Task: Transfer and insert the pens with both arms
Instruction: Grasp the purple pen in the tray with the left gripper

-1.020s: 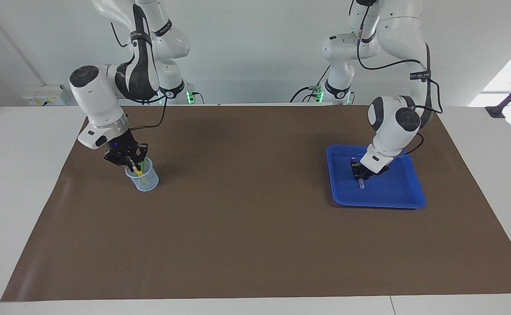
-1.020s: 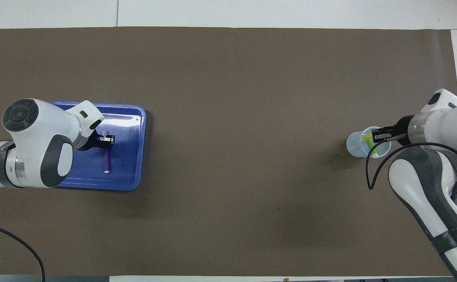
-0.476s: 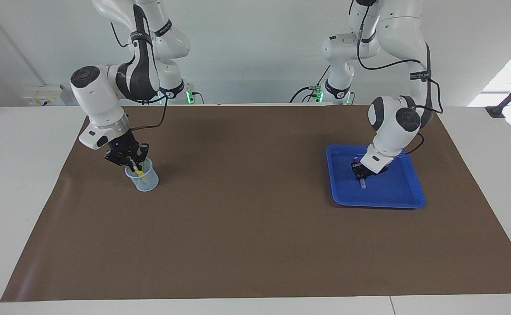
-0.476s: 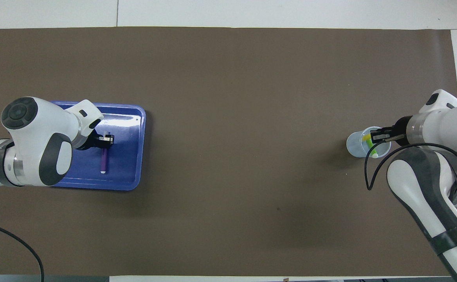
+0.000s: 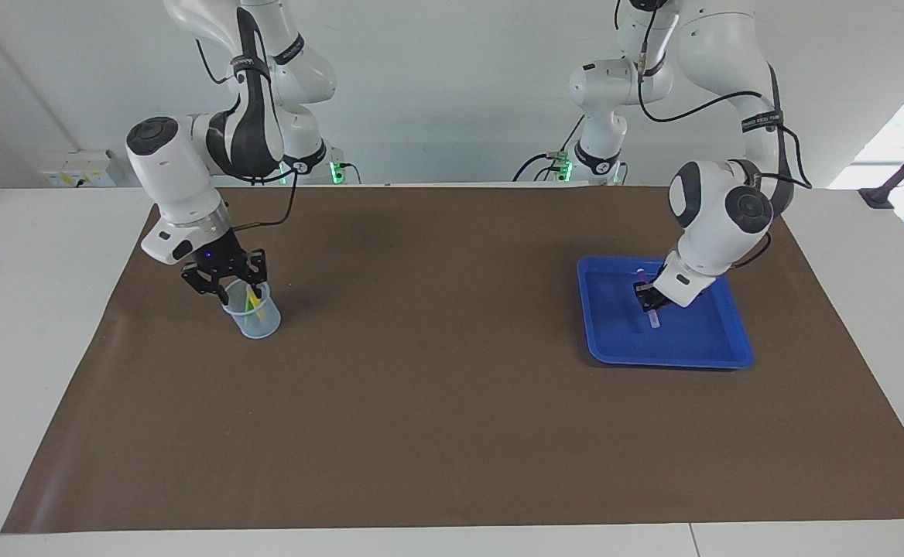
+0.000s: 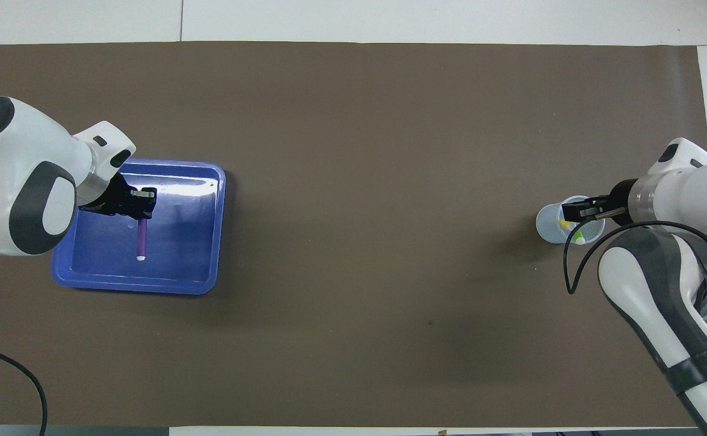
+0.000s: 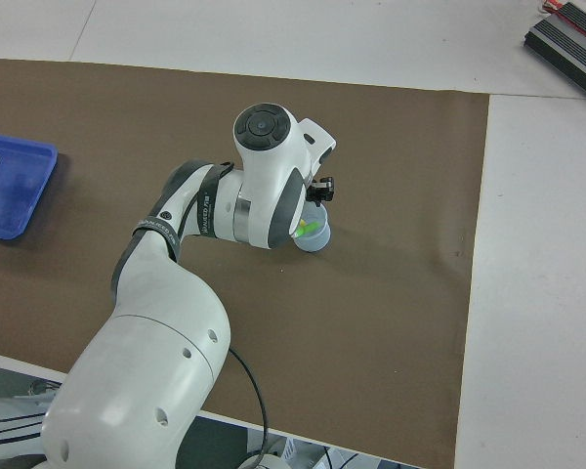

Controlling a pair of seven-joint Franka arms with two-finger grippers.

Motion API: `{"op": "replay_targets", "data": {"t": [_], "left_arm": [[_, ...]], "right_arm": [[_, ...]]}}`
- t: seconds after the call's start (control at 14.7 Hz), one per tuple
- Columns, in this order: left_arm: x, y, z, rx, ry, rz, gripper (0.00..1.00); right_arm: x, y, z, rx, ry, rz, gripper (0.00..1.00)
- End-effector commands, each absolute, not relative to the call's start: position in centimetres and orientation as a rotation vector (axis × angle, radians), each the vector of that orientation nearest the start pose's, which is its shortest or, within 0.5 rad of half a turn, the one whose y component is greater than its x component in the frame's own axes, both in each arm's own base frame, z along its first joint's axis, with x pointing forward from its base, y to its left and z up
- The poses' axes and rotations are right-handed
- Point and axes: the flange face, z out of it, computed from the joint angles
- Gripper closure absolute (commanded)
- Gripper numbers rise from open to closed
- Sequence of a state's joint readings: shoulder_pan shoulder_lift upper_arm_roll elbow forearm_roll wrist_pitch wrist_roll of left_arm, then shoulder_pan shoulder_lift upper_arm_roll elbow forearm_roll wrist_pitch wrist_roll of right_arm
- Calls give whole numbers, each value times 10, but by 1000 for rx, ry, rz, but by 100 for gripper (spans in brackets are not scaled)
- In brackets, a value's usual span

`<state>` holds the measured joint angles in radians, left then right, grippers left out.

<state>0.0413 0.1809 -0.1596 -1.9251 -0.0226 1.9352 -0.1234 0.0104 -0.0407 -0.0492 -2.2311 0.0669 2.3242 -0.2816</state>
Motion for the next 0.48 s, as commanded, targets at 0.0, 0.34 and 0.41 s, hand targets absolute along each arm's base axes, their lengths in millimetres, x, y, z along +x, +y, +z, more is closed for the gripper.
{"op": "replay_targets", "data": {"t": [0.0, 0.34, 0.41], "left_arm": [[584, -78, 442, -3213, -205, 385, 100], [567, -120, 509, -3203, -924, 524, 100], [561, -127, 526, -3179, -1101, 549, 100]], "right_arm": [[536, -19, 413, -3098, -304, -249, 23], [543, -18, 447, -3097, -202, -212, 17], [546, -17, 462, -3096, -162, -190, 17]]}}
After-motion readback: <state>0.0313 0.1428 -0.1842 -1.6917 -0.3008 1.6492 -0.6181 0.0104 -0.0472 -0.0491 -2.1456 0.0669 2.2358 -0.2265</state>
